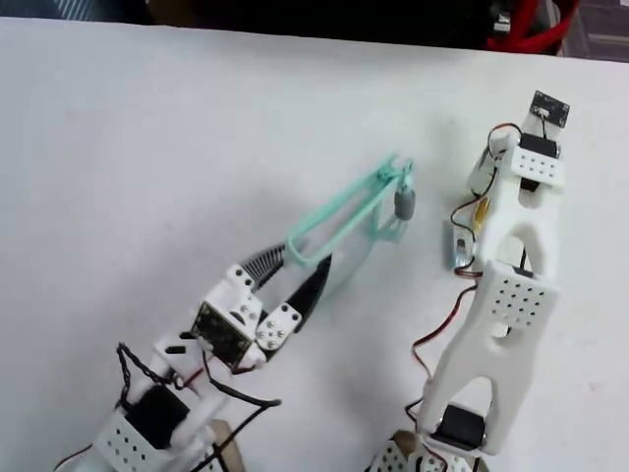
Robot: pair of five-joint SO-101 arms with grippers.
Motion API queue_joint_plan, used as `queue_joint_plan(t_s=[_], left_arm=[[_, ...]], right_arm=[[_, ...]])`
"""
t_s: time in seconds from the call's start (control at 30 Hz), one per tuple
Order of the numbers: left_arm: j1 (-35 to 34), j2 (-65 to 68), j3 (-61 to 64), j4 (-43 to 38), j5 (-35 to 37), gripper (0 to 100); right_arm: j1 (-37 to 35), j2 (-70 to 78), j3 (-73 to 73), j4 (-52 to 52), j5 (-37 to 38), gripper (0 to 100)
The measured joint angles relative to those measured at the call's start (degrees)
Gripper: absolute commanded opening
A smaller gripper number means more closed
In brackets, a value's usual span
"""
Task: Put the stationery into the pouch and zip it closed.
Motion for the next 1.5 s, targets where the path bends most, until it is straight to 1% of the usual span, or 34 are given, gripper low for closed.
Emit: queue_joint_plan(t_s=[0.03,0.07,0.1,0.17,0.2,0.33,0.4,0.43,0.47,0.53,0.57,0.7,0.77,0.8,0.83,0.93,0.97,1.1,1.13,1.17,1.23,1.27,1.37,1.5], left_arm=[[0.0,0.0,0.0,0.0,0.0,11],[0.0,0.0,0.0,0.0,0.0,11],[0.0,0.0,0.0,0.0,0.0,11],[0.0,0.0,0.0,0.0,0.0,11],[0.0,0.0,0.0,0.0,0.0,11],[0.0,0.0,0.0,0.0,0.0,11],[0.0,0.0,0.0,0.0,0.0,11],[0.0,0.0,0.0,0.0,0.0,11],[0.0,0.0,0.0,0.0,0.0,11],[0.0,0.0,0.0,0.0,0.0,11],[0.0,0.0,0.0,0.0,0.0,11],[0.0,0.0,0.0,0.0,0.0,11],[0.0,0.0,0.0,0.0,0.0,11],[0.0,0.0,0.0,0.0,0.0,11],[0.0,0.0,0.0,0.0,0.0,11],[0.0,0.0,0.0,0.0,0.0,11],[0.0,0.0,0.0,0.0,0.0,11],[0.0,0.0,0.0,0.0,0.0,11],[0.0,0.0,0.0,0.0,0.0,11],[0.0,0.0,0.0,0.0,0.0,11],[0.0,0.0,0.0,0.0,0.0,11],[0.0,0.0,0.0,0.0,0.0,11],[0.0,0.0,0.0,0.0,0.0,11],[0.0,0.0,0.0,0.0,0.0,11]], right_arm=[[0.0,0.0,0.0,0.0,0.0,16.6],[0.0,0.0,0.0,0.0,0.0,15.4],[-0.2,0.0,0.0,0.0,0.0,11.6],[-0.9,0.0,0.0,0.0,0.0,0.7],[-0.9,0.0,0.0,0.0,0.0,2.1],[0.0,0.0,0.0,0.0,0.0,15.9],[0.0,0.0,0.0,0.0,0.0,19.1],[0.0,0.0,0.0,0.0,0.0,18.0],[-0.2,0.0,0.0,0.0,0.0,14.5],[-0.9,0.0,0.0,0.0,0.0,1.9],[-1.0,0.0,0.0,0.0,0.0,1.1],[-0.2,0.0,0.0,0.0,0.0,15.5],[-0.1,0.0,0.0,0.0,0.0,20.1],[-0.2,0.0,0.0,0.0,0.0,20.1],[-0.2,0.0,0.0,0.0,0.0,17.8],[-1.0,0.0,0.0,0.1,0.1,2.9],[-1.0,0.0,0.0,0.2,0.2,0.9],[0.0,0.0,0.0,0.3,0.4,14.0],[0.0,0.0,0.0,0.3,0.4,14.6],[0.0,0.0,0.0,0.3,0.4,12.7],[-0.1,0.0,0.0,0.5,0.4,2.6],[-0.3,0.0,-0.1,0.8,0.4,0.7],[-0.4,0.0,-0.1,0.9,0.4,7.7],[-0.1,0.0,-0.1,1.0,0.4,11.1]])
